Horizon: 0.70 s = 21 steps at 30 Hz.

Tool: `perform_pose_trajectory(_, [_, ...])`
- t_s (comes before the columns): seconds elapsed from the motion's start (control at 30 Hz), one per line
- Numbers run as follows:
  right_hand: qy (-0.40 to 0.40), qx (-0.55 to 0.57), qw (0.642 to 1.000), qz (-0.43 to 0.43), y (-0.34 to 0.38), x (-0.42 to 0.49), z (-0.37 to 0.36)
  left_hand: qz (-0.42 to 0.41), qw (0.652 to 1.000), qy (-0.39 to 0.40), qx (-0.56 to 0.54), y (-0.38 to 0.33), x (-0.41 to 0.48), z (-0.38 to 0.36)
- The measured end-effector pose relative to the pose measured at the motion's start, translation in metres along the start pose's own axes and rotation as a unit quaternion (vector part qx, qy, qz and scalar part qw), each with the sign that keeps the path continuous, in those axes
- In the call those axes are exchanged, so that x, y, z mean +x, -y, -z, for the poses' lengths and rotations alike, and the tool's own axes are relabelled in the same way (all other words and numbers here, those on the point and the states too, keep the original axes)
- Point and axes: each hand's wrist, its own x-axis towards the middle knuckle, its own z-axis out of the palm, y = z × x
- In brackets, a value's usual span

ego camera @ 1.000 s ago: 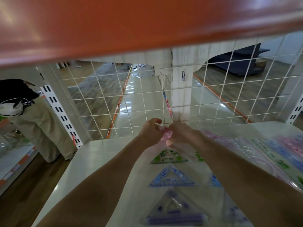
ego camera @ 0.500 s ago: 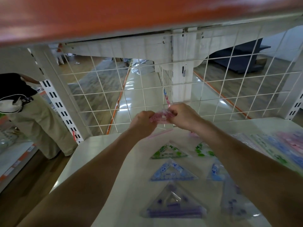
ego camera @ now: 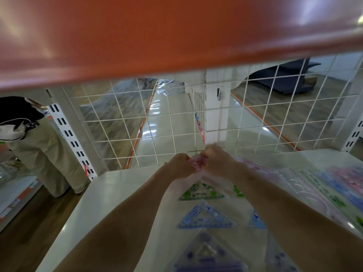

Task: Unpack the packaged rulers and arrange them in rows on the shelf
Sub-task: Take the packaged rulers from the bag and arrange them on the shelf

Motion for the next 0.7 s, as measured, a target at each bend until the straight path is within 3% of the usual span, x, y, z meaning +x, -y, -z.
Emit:
perform_pose_trajectory(0.17, [-0.016,0.049,0.999,0.008,-0.001,-0.006,-0.006,-0.031,0.985,-0.124,-0.113,0.015,-0.008,-0.011])
perform_pose_trajectory(0.3, [-0.043,0.106,0.993,0.013,0.003,-0.014,-0.006,-0.053,0.97,-0.175,-0.16,0.024,-0.012,-0.012])
perform_pose_trajectory(0.4, [-0.049,0.114,0.992,0.011,0.005,-0.011,-0.005,-0.076,0.975,-0.167,-0.127,0.026,-0.012,-0.008])
perform_pose_trajectory(0.7, [-0.069,-0.044,0.996,0.022,0.014,-0.013,-0.033,-0.055,0.987,-0.153,0.001,0.02,-0.023,-0.02])
